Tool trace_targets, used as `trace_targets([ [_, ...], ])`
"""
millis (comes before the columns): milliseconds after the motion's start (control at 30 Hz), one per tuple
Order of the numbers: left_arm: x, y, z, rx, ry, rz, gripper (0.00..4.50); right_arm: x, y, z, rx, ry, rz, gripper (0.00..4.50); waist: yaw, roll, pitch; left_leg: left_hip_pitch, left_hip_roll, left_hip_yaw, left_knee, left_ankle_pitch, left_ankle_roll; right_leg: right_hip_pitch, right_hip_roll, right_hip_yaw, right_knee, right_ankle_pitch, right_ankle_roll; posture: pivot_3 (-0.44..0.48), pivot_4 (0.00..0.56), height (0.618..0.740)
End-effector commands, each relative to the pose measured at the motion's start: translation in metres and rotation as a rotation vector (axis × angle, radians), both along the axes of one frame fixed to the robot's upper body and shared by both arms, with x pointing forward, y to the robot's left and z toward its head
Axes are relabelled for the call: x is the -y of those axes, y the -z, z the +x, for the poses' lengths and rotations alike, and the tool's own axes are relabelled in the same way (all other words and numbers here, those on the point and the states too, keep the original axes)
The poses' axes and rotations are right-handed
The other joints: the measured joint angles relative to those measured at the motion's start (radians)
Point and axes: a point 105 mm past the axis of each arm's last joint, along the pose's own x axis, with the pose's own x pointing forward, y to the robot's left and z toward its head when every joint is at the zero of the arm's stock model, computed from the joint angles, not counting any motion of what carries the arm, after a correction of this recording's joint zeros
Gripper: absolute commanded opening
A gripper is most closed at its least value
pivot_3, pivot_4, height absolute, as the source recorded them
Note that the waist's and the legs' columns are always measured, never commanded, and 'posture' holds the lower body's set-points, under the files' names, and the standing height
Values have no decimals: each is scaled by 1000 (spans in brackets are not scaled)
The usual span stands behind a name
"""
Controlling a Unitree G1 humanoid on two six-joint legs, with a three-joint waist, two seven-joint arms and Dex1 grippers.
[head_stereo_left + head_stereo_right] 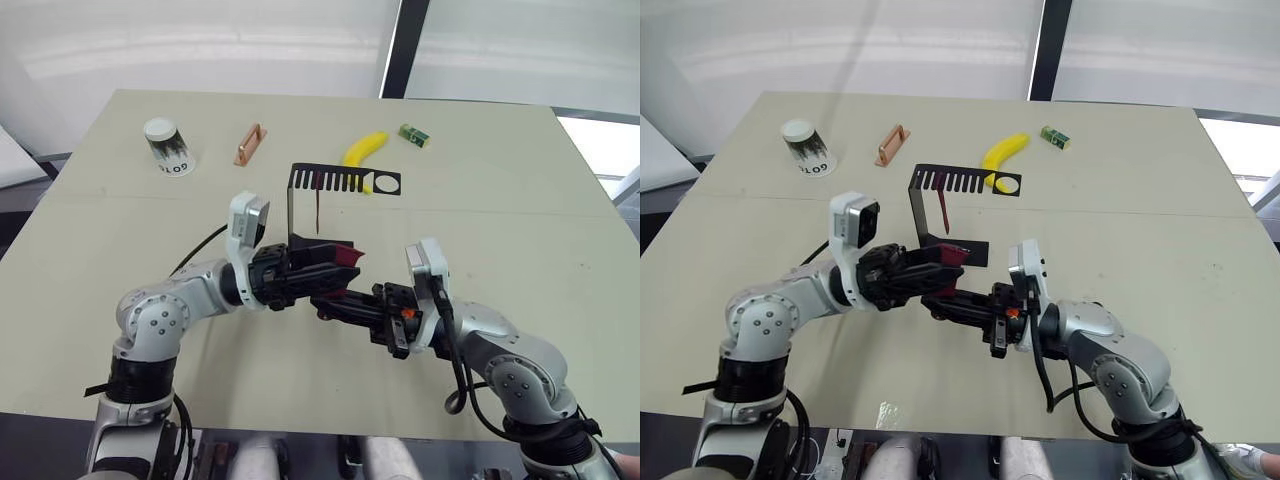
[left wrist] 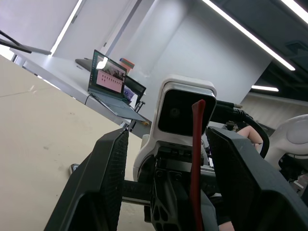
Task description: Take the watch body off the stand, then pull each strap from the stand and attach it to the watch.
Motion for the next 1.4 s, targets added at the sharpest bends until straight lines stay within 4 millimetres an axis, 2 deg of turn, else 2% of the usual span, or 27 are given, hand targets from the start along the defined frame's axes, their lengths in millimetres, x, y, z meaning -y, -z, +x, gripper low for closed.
trace_targets([
  [33,0,-7,-4,28,12,-27,2777,-2,-7,-4,32,-8,17,0,0,0,0,0,0,0,0,0,0,0,0,0,0,0,0,0,150,729],
  [400,0,-10,-5,24,10,-48,2777,-3,-7,-4,32,-6,19,0,0,0,0,0,0,0,0,0,0,0,0,0,0,0,0,0,150,729],
  [567,0,-12,-4,15,4,-69,412,-3,-7,-3,31,-6,18,0,0,0,0,0,0,0,0,0,0,0,0,0,0,0,0,0,150,729],
  [600,0,-12,-4,14,4,-69,57,-3,-6,-3,31,-6,18,0,0,0,0,0,0,0,0,0,0,0,0,0,0,0,0,0,150,729],
  [1300,0,-10,-8,1,2,-56,57,-1,-8,2,53,34,30,0,0,0,0,0,0,0,0,0,0,0,0,0,0,0,0,0,150,729],
  [1400,-1,-10,-7,5,-4,-45,0,2,-9,2,69,46,16,931,0,0,0,0,0,0,0,0,0,0,0,0,0,0,0,0,150,729],
])
